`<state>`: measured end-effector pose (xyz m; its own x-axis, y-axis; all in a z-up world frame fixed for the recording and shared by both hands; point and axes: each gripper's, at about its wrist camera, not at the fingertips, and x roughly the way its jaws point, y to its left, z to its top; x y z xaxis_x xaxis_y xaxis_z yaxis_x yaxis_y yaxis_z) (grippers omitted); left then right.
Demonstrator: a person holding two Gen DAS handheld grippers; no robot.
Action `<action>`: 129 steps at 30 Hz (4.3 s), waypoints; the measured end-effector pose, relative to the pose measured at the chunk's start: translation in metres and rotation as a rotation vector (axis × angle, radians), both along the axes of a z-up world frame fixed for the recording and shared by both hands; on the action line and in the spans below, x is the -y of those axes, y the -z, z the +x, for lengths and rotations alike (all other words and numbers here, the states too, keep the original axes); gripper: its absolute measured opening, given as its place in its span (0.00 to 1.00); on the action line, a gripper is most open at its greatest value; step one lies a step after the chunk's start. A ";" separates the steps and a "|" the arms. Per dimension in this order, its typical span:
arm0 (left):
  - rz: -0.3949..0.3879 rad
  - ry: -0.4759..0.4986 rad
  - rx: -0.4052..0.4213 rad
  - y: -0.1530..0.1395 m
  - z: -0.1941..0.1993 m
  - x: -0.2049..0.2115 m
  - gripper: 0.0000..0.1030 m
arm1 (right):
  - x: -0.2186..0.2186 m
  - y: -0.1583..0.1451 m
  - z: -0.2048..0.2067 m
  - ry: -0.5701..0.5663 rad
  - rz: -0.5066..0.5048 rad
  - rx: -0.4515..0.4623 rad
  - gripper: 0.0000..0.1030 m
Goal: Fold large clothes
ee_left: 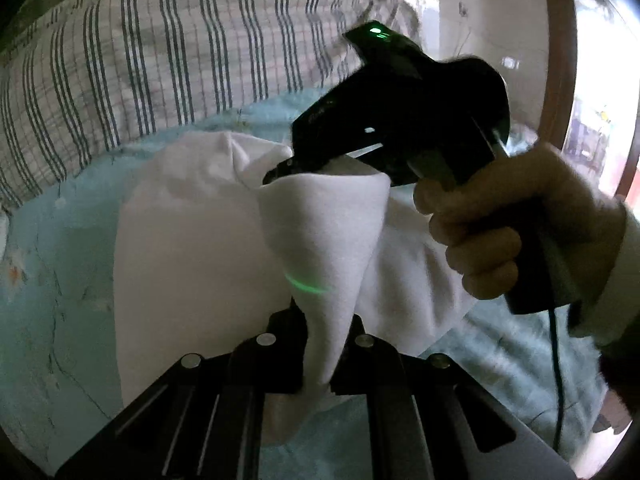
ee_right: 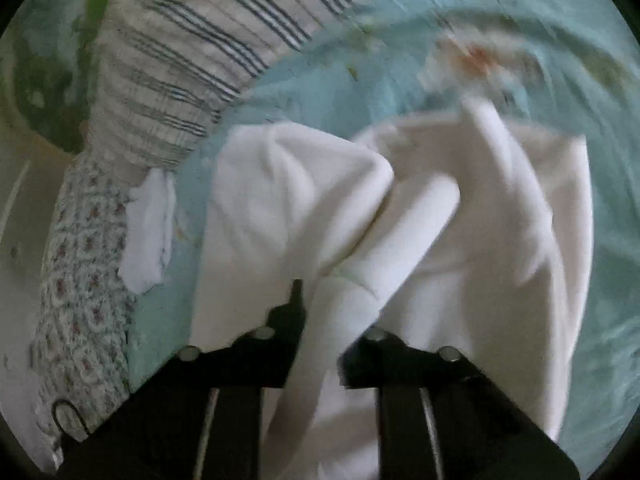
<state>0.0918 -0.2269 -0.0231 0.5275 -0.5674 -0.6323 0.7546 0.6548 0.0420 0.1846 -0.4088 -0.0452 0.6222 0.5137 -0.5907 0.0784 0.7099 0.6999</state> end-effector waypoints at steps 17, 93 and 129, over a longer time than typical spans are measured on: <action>0.014 0.097 -0.166 0.034 -0.001 0.033 0.20 | 0.057 0.012 -0.034 0.145 -0.112 -0.011 0.32; -0.184 -0.221 -0.421 -0.021 0.087 -0.181 0.44 | -0.067 -0.020 -0.061 -0.035 0.001 0.072 0.17; -0.333 -0.453 -0.335 -0.022 0.101 -0.322 0.57 | -0.174 -0.016 -0.007 -0.091 -0.200 0.059 0.34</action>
